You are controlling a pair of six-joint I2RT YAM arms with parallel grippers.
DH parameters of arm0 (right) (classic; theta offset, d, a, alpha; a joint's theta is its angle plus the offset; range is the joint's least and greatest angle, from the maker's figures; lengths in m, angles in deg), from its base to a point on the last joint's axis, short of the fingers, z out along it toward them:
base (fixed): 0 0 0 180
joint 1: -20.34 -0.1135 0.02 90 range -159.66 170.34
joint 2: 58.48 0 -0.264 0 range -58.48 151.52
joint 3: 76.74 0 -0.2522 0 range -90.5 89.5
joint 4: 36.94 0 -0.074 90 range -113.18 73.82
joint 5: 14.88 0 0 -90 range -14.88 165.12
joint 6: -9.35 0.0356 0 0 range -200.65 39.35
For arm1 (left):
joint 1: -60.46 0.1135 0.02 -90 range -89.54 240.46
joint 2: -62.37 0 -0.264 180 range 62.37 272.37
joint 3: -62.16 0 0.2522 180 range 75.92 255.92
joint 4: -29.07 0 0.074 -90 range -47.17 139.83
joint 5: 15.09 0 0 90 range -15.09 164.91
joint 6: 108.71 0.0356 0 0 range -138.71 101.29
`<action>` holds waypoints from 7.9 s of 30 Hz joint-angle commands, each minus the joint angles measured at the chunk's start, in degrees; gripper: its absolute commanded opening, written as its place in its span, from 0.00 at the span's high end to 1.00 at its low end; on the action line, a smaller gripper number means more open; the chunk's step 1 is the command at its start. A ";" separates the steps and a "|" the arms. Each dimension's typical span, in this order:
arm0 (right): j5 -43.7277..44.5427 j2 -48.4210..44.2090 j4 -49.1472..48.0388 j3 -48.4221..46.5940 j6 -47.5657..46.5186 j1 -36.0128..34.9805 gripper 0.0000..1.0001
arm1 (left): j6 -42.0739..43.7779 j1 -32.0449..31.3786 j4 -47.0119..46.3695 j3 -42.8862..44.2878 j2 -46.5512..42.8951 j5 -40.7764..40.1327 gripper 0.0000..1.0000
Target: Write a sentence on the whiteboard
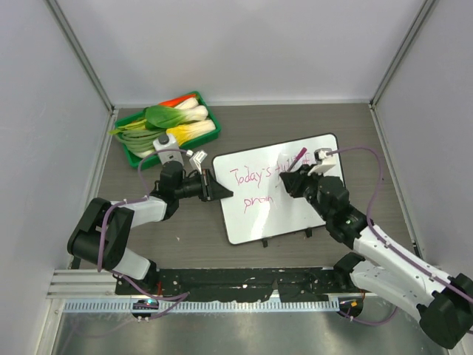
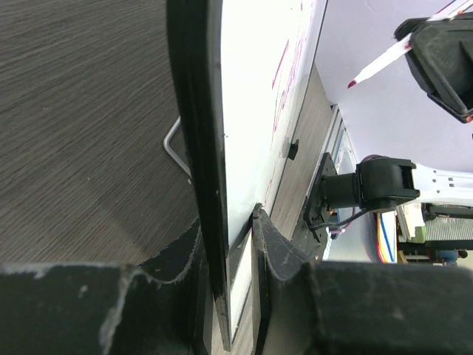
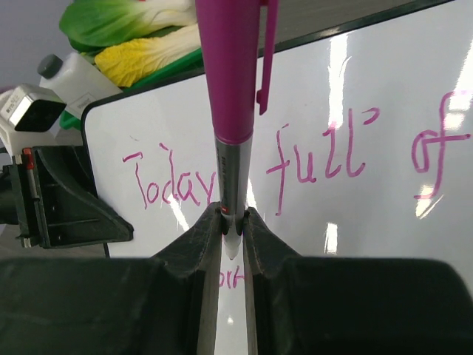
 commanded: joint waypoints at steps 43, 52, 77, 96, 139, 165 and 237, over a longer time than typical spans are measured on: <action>10.93 -10.60 -4.60 3.55 -8.04 -11.59 0.99 | 9.35 -0.05 8.76 -3.08 -10.66 -15.75 0.27; 7.95 -12.89 -2.66 1.26 -6.20 -11.50 0.99 | 10.75 -3.74 32.73 -1.95 -37.29 -33.77 0.18; -25.81 -11.66 -13.21 1.96 16.92 2.39 0.99 | 12.34 -22.73 16.51 22.40 -10.77 -9.70 0.38; -24.94 -11.31 -10.75 2.05 16.57 2.47 0.99 | 10.84 -22.73 13.77 26.36 -7.95 -6.00 1.00; -50.08 -6.12 -18.22 -5.60 14.81 5.55 0.45 | 22.97 -23.43 38.30 32.87 -16.92 7.18 1.00; -39.02 -8.93 -1.28 -5.34 4.80 5.64 0.99 | 20.61 -22.47 40.06 22.59 -25.34 -13.72 0.13; 0.90 -5.42 0.50 4.51 -5.14 -2.09 0.99 | 8.29 1.70 5.52 1.66 2.77 -4.51 1.00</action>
